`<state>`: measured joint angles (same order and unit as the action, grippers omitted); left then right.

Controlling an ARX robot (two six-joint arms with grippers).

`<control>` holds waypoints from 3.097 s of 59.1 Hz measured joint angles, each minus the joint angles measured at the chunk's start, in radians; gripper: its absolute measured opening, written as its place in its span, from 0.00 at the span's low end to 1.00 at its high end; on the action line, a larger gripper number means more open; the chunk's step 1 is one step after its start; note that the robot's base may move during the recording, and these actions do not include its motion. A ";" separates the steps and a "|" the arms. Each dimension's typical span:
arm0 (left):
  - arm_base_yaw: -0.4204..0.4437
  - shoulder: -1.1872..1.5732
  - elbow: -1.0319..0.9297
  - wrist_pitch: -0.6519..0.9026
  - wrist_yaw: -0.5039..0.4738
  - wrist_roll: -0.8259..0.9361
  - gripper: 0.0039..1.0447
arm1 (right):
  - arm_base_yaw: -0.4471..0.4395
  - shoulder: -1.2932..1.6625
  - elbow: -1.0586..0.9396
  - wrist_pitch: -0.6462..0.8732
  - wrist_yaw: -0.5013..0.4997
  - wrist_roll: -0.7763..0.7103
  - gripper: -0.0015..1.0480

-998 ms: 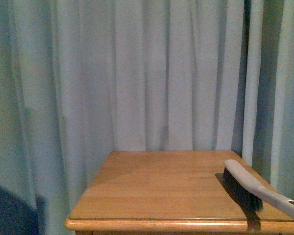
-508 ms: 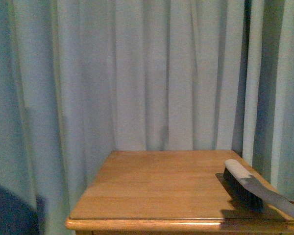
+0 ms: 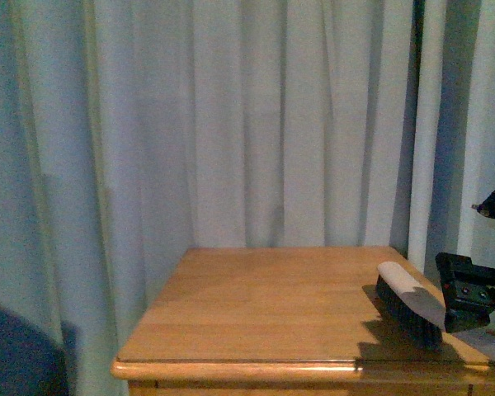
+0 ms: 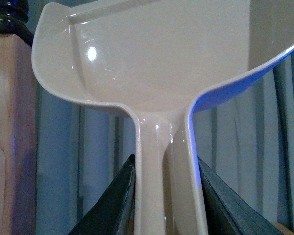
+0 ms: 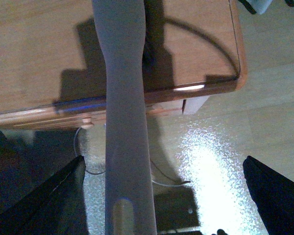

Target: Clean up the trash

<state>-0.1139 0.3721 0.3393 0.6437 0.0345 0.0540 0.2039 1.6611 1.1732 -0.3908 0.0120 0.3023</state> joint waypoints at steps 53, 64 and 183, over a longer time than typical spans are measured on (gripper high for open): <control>0.000 0.000 0.000 0.000 -0.001 0.000 0.28 | 0.014 0.074 0.026 0.100 0.005 0.018 0.19; 0.000 0.000 0.000 0.000 -0.001 0.000 0.28 | 0.031 -0.043 -0.097 0.337 0.037 -0.109 0.19; 0.003 -0.004 -0.001 -0.001 0.003 -0.003 0.27 | 0.125 -1.257 -0.772 0.697 0.304 -0.248 0.19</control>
<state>-0.1108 0.3683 0.3382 0.6430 0.0376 0.0509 0.3286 0.4042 0.4011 0.3058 0.3164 0.0544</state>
